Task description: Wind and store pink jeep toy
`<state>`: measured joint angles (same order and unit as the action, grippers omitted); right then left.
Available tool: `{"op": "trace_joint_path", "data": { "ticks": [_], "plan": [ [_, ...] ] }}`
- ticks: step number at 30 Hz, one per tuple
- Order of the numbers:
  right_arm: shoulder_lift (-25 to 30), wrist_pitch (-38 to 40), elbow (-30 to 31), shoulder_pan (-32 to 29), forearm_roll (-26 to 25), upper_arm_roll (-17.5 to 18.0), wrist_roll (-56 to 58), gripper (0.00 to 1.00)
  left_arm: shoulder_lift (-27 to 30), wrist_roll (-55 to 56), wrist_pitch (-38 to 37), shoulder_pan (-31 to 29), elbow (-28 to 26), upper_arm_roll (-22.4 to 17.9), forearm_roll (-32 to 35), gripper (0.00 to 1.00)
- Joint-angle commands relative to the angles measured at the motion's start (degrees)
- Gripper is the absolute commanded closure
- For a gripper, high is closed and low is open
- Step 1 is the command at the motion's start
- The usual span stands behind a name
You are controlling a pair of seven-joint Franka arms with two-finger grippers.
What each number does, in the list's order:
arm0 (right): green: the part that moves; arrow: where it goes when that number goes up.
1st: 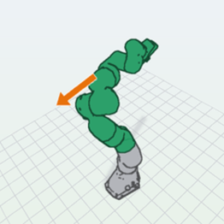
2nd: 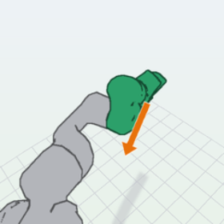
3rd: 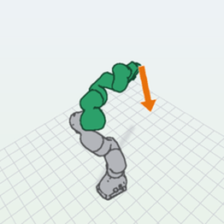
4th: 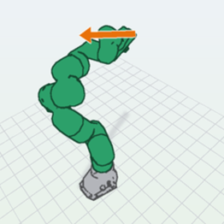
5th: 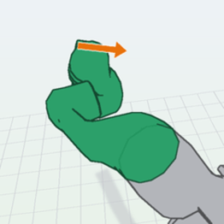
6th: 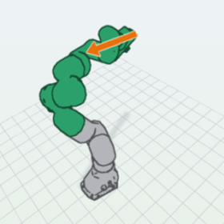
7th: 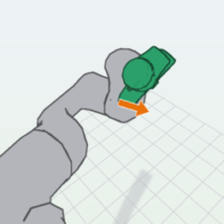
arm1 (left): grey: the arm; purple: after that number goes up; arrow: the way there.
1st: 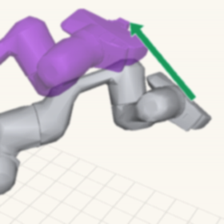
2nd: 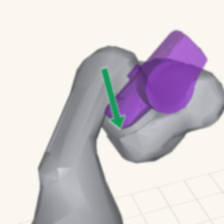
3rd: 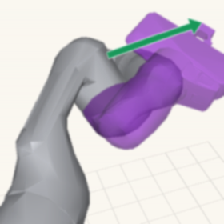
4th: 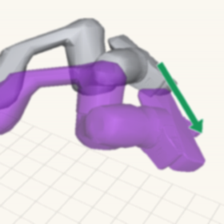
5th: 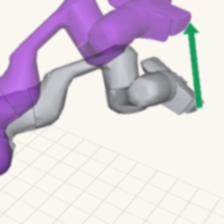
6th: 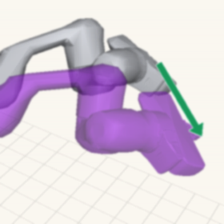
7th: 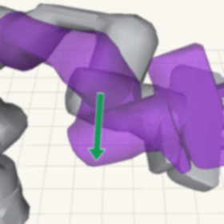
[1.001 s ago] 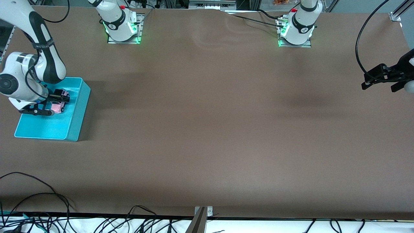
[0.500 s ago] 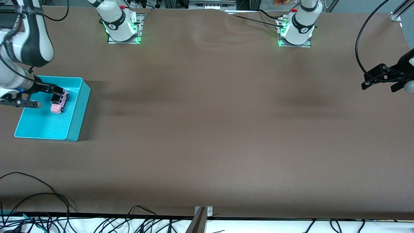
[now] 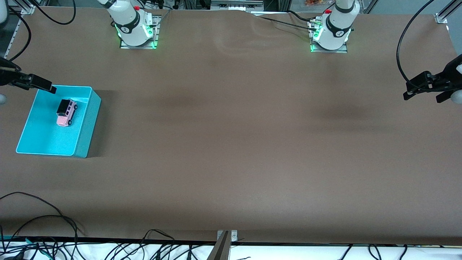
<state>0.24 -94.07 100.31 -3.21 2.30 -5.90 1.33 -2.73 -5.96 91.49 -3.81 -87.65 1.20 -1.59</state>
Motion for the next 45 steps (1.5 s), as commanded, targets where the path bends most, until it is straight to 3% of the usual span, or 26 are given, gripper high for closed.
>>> {"op": "trace_joint_path", "data": {
  "ticks": [1,6,12,45],
  "plan": [
    [-1.65,3.80,-5.74,2.41,1.48,0.36,-3.95,0.00,-0.87,-0.19,-1.32,-0.23,2.05,0.29,0.36,0.00],
    [-1.39,3.98,-6.10,2.33,1.21,5.18,-6.78,0.00,-0.87,-0.19,-1.40,-0.23,1.96,0.29,0.36,0.00],
    [-1.12,3.46,-6.01,1.89,1.04,6.95,-6.87,0.00,-0.87,-0.19,-1.40,-0.23,1.96,0.29,0.36,0.00],
    [-0.95,2.05,-6.10,2.07,-0.63,7.22,-4.14,0.00,-0.79,-0.19,-1.32,-0.23,2.05,0.47,0.36,0.00]
  ]
}}
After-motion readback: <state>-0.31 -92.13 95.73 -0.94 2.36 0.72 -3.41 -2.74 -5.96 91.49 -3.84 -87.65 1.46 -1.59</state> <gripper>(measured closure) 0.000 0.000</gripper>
